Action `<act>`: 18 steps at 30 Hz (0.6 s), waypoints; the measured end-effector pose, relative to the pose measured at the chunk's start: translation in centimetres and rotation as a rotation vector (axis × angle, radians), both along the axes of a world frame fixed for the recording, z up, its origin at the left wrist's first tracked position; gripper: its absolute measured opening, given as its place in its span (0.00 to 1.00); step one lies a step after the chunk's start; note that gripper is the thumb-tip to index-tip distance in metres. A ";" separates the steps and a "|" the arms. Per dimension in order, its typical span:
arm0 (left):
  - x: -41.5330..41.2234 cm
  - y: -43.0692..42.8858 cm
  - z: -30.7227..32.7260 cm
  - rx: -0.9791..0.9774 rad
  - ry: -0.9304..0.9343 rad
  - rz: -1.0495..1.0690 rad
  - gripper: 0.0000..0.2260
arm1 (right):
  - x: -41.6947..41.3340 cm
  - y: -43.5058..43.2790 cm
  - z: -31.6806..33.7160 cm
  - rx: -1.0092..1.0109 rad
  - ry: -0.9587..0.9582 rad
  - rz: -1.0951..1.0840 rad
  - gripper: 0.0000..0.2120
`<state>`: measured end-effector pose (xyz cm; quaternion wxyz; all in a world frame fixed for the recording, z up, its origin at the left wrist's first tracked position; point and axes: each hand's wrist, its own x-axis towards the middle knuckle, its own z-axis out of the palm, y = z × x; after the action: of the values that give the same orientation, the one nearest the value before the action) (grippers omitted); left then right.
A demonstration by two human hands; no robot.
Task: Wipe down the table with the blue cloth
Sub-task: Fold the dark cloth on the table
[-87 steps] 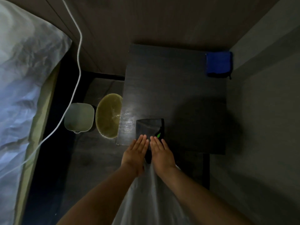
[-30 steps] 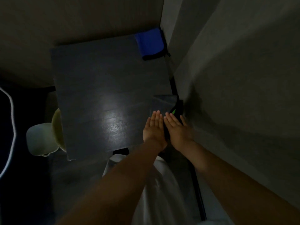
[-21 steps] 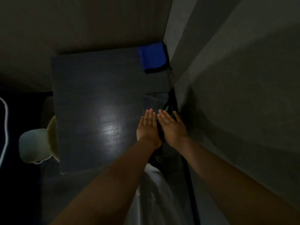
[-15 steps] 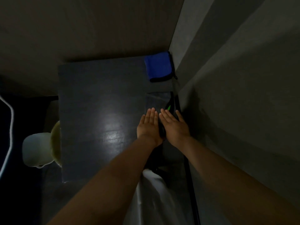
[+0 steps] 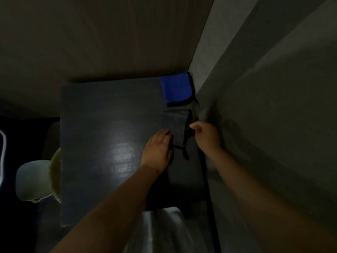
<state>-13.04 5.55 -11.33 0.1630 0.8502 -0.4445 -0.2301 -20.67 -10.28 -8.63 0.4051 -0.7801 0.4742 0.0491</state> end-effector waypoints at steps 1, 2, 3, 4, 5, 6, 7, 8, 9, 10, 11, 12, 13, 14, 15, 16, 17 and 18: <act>0.2 -0.1 -0.1 -0.002 0.000 -0.006 0.25 | -0.3 0.0 0.0 -0.021 0.037 0.012 0.13; 0.4 -0.4 -0.2 0.003 0.006 -0.013 0.24 | -0.4 0.1 -0.1 -0.033 0.070 0.027 0.11; 0.6 -0.7 -0.1 0.011 0.016 -0.016 0.24 | -0.4 0.2 -0.3 -0.035 0.090 0.042 0.10; 0.6 -1.1 0.1 0.010 0.024 -0.017 0.24 | -0.4 0.5 -0.6 -0.026 0.100 0.051 0.09; 0.6 -1.5 0.2 0.001 0.030 -0.023 0.23 | -0.3 0.8 -0.7 -0.013 0.104 0.054 0.10; 0.5 -2.0 0.3 -0.013 0.038 -0.033 0.23 | -0.2 1.2 -0.9 0.001 0.109 0.044 0.11; 0.4 -2.4 0.3 -0.027 0.052 -0.035 0.23 | 0.0 1.5 -1.1 0.002 0.117 0.033 0.09; 0.1 -2.8 0.2 -0.043 0.071 -0.019 0.24 | 0.2 1.7 -1.3 -0.003 0.120 0.020 0.08; -0.1 -3.2 0.1 -0.055 0.098 0.022 0.24 | 0.4 1.9 -1.4 -0.011 0.116 0.005 0.13; -0.4 -3.5 0.0 -0.070 0.129 0.085 0.24 | 0.5 2.2 -1.7 -0.006 0.108 -0.013 0.19; -0.5 -3.9 -0.1 -0.087 0.165 0.158 0.23 | 0.7 2.4 -1.9 0.005 0.105 -0.038 0.21; -0.7 -4.2 -0.2 -0.102 0.210 0.232 0.21 | 0.8 2.7 -1.9 0.018 0.105 -0.055 0.21; -0.7 -4.5 -0.1 -0.115 0.262 0.303 0.20 | 0.9 3.0 -1.9 0.012 0.087 -0.067 0.20; -0.8 -4.7 0.1 -0.127 0.314 0.366 0.19 | 1.0 3.1 -2.1 -0.022 0.045 -0.069 0.18; -0.9 -4.9 0.3 -0.130 0.361 0.418 0.19 | 1.1 3.4 -2.0 -0.052 0.001 -0.071 0.15; -0.8 -4.9 0.6 -0.132 0.398 0.457 0.18 | 1.1 3.5 -1.7 -0.058 -0.052 -0.070 0.10; -0.8 -4.9 0.8 -0.136 0.424 0.490 0.16 | 1.2 3.8 -1.3 -0.035 -0.109 -0.067 0.06; -0.6 -4.8 1.0 -0.147 0.441 0.524 0.13 | 1.2 4.2 -0.9 0.007 -0.172 -0.062 0.05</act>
<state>-13.68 0.79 -10.29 0.3693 0.8513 -0.1808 -0.3259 -19.44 -6.06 -9.50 0.4485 -0.7651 0.4612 -0.0290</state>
